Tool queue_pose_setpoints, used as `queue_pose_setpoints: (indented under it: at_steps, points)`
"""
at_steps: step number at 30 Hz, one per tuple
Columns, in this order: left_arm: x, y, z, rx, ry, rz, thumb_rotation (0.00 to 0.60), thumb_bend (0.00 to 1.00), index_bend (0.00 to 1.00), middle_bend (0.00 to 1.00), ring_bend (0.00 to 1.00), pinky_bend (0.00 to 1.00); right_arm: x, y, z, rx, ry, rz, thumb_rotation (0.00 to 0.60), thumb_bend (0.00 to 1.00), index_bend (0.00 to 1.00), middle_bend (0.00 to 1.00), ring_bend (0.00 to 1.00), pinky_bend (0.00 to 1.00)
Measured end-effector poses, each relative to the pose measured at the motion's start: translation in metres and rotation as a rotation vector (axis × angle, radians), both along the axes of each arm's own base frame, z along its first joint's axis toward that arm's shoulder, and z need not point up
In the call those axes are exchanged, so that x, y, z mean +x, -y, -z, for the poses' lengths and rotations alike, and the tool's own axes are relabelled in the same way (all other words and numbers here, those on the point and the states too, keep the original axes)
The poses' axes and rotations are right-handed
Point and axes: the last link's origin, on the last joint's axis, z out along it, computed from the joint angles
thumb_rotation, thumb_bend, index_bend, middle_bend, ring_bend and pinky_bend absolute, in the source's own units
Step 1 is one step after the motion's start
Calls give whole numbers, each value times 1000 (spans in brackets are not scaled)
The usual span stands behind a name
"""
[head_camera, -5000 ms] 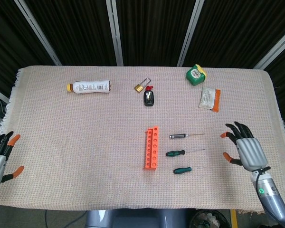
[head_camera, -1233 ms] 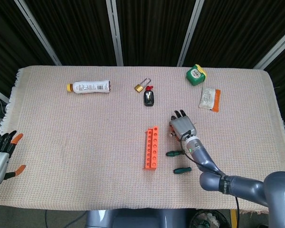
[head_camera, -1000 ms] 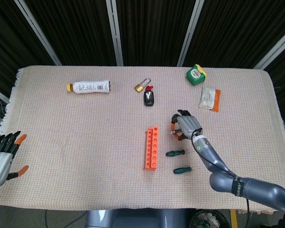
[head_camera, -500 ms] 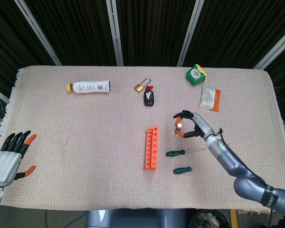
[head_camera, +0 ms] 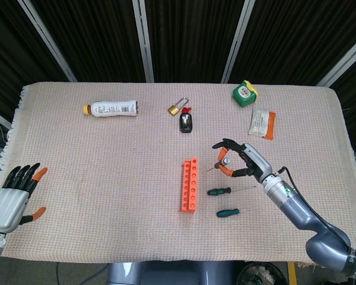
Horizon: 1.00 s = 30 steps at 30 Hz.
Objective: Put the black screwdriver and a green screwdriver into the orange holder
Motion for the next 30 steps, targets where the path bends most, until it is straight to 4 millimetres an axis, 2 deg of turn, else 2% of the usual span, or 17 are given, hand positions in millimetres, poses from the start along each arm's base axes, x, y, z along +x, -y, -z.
queue_pose_setpoints:
  at_steps: [13, 19, 30]
  points:
    - [-2, -2, 3, -10, -2, -16, 600, 191, 88, 0, 0, 0, 20, -15, 5, 70, 29, -119, 600, 442, 593, 248, 0, 0]
    - [-4, -3, 4, -7, -2, -22, 600, 189, 88, 0, 0, 0, 29, -12, 13, 108, 2, -153, 600, 442, 594, 248, 0, 0]
    - [-9, -2, 4, -5, 0, -40, 600, 190, 88, 0, 0, 0, 31, -3, 18, 110, -24, -148, 600, 443, 594, 248, 0, 0]
